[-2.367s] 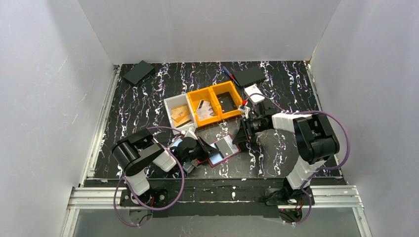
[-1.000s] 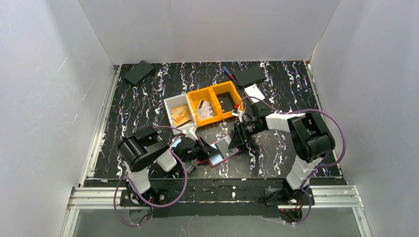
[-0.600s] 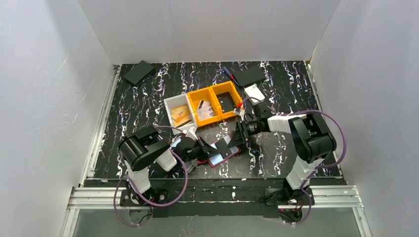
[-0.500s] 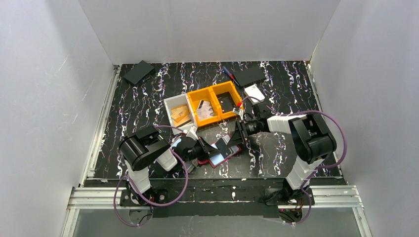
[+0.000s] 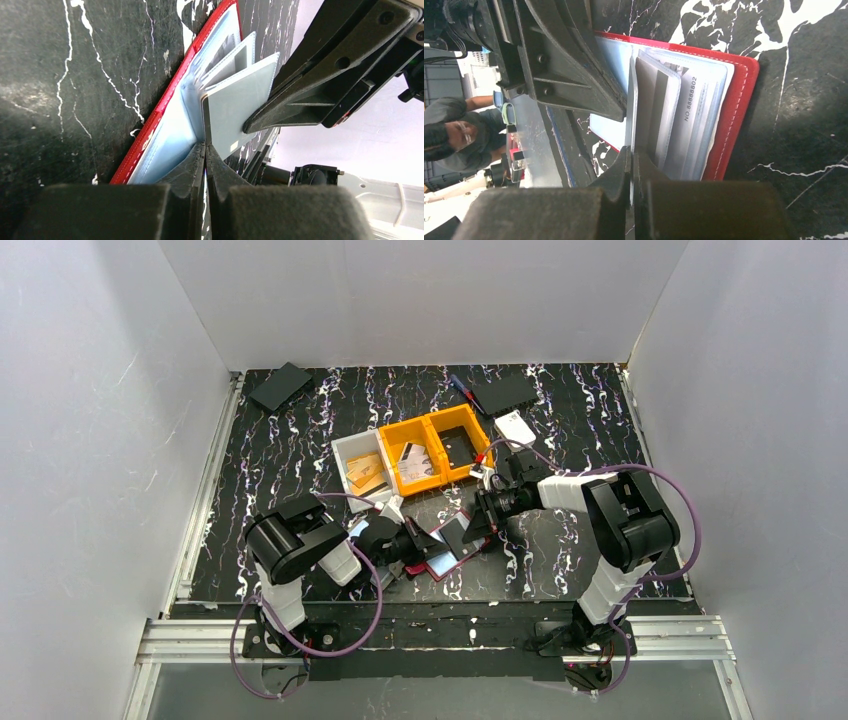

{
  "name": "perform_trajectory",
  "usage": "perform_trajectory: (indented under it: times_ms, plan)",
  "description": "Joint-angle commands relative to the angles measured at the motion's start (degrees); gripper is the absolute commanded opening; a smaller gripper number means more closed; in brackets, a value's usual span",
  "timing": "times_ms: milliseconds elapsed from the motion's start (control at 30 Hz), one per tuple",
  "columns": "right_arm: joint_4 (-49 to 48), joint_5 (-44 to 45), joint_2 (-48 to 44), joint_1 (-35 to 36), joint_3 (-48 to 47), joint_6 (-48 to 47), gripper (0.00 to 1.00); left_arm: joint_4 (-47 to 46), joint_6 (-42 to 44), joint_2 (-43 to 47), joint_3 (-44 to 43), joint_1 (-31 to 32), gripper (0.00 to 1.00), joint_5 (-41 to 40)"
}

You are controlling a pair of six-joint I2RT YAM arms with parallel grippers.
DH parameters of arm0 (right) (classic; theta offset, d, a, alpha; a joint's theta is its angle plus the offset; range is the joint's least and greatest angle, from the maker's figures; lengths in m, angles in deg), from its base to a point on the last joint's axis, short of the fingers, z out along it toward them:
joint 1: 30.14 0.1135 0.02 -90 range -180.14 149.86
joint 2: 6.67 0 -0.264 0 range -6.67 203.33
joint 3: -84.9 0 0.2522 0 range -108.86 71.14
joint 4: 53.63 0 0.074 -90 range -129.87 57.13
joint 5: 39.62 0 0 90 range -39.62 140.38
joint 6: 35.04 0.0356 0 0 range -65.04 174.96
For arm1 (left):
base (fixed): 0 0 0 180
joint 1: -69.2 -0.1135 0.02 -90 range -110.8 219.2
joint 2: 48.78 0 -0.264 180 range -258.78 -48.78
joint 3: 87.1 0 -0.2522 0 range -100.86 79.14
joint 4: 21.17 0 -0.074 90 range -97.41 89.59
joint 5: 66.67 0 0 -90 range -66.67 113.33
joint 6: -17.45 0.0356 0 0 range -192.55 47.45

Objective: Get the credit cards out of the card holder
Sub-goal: Remove the credit card from the card holder.

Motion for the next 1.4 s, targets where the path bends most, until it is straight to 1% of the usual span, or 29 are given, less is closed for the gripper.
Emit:
perform_trajectory:
  times_ms: [0, 67, 167, 333, 467, 567, 700, 900, 933, 1033, 1100, 1167, 1200, 1267, 1300, 1333, 1367]
  plan:
    - [-1.18, 0.37, -0.8, -1.11, -0.61, 0.27, 0.01, -3.91, 1.12, -0.94, 1.53, 0.32, 0.08, -0.55]
    - [-3.42, -2.03, -0.77, -1.85, 0.22, 2.86, 0.01, -5.98, 1.04, -1.05, 1.89, 0.34, 0.23, -0.44]
    - [-6.93, -6.16, -0.77, -2.49, 1.23, 6.63, 0.01, -8.78, 1.39, -1.37, 1.91, 0.32, 0.34, 0.12]
    - [-11.81, -11.47, -1.38, -3.18, 2.17, 10.74, 0.01, -9.59, 1.66, -0.94, 1.3, 0.29, 0.42, 0.47]
    - [-15.5, -14.48, -2.61, -3.61, 3.32, 14.21, 0.01, -9.43, 1.63, -0.68, 1.38, 0.18, 0.42, 0.25]
    - [-17.85, -15.99, -2.46, -3.63, 3.74, 16.22, 0.01, -9.56, 1.62, -0.4, 0.77, 0.14, 0.4, 0.85]
    - [-18.34, -17.24, -1.19, -3.54, 3.61, 17.05, 0.01, -9.62, 2.48, 0.72, -0.64, 0.14, 0.36, 1.87]
    - [-18.51, -17.96, -0.57, -2.66, 3.7, 17.45, 0.01, -9.34, 2.61, 0.95, -1.61, -0.27, 0.33, 1.55]
    - [-18.51, -17.89, -0.4, -2.33, 3.62, 17.51, 0.01, -9.34, 2.61, 0.88, -1.92, -0.27, 0.3, 1.67]
    - [-18.35, -17.62, 0.07, -2.05, 3.4, 17.53, 0.01, -9.55, 2.65, 0.77, -2.77, -0.61, 0.12, 2.48]
    - [-17.92, -17.47, 0.23, -2.04, 3.15, 17.26, 0.01, -9.92, 2.83, 0.9, -2.88, -0.92, 0.02, 2.82]
    - [-17.06, -17.02, 0.24, -2.12, 2.82, 16.51, 0.01, -10.25, 3.29, 1.3, -2.4, -1.35, 0.0, 2.99]
    - [-16.41, -16.6, 0.13, -2.24, 2.64, 15.87, 0.05, -10.37, 3.61, 1.56, -1.95, -1.56, 0.0, 3.19]
    - [-14.34, -15.63, 0.02, -2.72, 2.19, 14.29, 0.2, -10.61, 4.4, 2.47, -1.06, -2.15, 0.0, 3.87]
    - [-13.47, -15.21, 0.09, -2.93, 1.94, 13.51, 0.25, -10.77, 4.88, 2.91, -0.62, -2.43, 0.0, 4.25]
    - [-12.98, -15.01, 0.17, -3.14, 1.79, 13.05, 0.29, -10.73, 5.59, 3.33, -0.18, -2.57, 0.0, 4.58]
    - [-12.82, -14.98, 0.19, -3.25, 1.77, 12.94, 0.3, -10.75, 6.04, 3.66, 0.19, -2.73, 0.0, 4.93]
